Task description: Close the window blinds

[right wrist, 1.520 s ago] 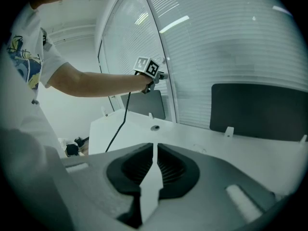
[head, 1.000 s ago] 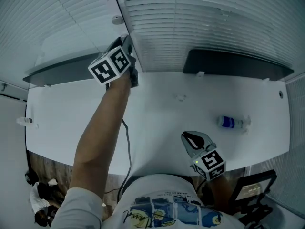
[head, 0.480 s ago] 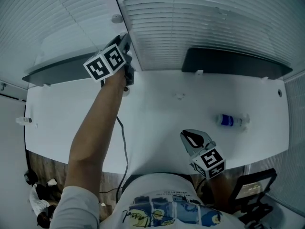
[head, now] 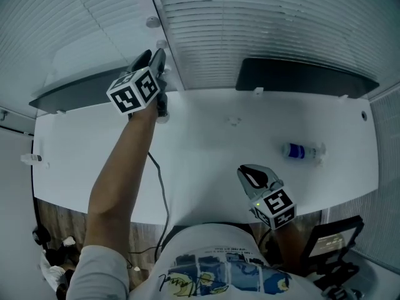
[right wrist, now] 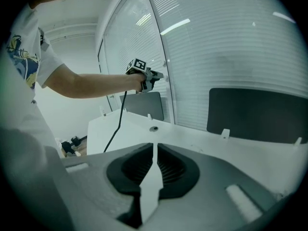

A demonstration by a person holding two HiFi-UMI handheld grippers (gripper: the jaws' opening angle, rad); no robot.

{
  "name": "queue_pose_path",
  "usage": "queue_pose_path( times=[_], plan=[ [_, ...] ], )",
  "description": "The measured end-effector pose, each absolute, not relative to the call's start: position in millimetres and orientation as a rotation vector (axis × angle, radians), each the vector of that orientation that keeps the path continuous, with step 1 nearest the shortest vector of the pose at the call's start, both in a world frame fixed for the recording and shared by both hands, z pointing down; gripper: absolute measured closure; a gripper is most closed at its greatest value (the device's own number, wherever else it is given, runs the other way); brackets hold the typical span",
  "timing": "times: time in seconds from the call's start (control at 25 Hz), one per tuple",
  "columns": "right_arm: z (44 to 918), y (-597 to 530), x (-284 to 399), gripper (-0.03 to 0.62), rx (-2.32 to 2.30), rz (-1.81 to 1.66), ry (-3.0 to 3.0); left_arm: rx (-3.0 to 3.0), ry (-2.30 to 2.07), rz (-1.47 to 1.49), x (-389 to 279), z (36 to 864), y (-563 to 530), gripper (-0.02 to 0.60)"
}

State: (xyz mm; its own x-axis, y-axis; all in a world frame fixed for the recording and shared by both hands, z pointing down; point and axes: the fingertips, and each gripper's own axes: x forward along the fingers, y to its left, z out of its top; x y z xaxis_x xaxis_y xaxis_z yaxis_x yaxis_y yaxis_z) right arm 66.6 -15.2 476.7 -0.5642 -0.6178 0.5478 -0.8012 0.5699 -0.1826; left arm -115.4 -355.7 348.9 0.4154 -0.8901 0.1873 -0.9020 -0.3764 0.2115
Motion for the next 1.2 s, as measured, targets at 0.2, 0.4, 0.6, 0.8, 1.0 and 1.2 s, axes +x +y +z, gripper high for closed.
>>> queue_pose_path(
  times=[0.2,0.4,0.6,0.8,1.0,1.2],
  plan=[
    [471.5,-21.6,68.5,0.577,1.154,0.54,-2.396,2.465,-1.546,0.089,-112.7,342.9,-335.9,0.442],
    [466.8,-26.0,69.4,0.577,1.166,0.522,-2.4,2.555,-1.521,0.123,-116.6,338.0,-307.1,0.577],
    [463.6,-29.9,79.1,0.577,1.199,0.526,-2.405,2.616,-1.404,0.189,-111.4,349.1,-266.9,0.577],
    [457.0,-32.2,85.9,0.577,1.226,0.501,-2.416,2.712,-1.286,0.321,-97.6,362.4,-205.2,0.577],
    [447.6,-36.1,77.1,0.577,1.23,0.501,-2.444,2.755,-1.111,0.39,-80.0,371.2,-147.7,0.577],
    [453.3,-35.0,88.1,0.577,1.307,0.576,-2.405,2.769,-0.887,0.493,-45.7,393.6,-113.0,0.577]
  ],
)
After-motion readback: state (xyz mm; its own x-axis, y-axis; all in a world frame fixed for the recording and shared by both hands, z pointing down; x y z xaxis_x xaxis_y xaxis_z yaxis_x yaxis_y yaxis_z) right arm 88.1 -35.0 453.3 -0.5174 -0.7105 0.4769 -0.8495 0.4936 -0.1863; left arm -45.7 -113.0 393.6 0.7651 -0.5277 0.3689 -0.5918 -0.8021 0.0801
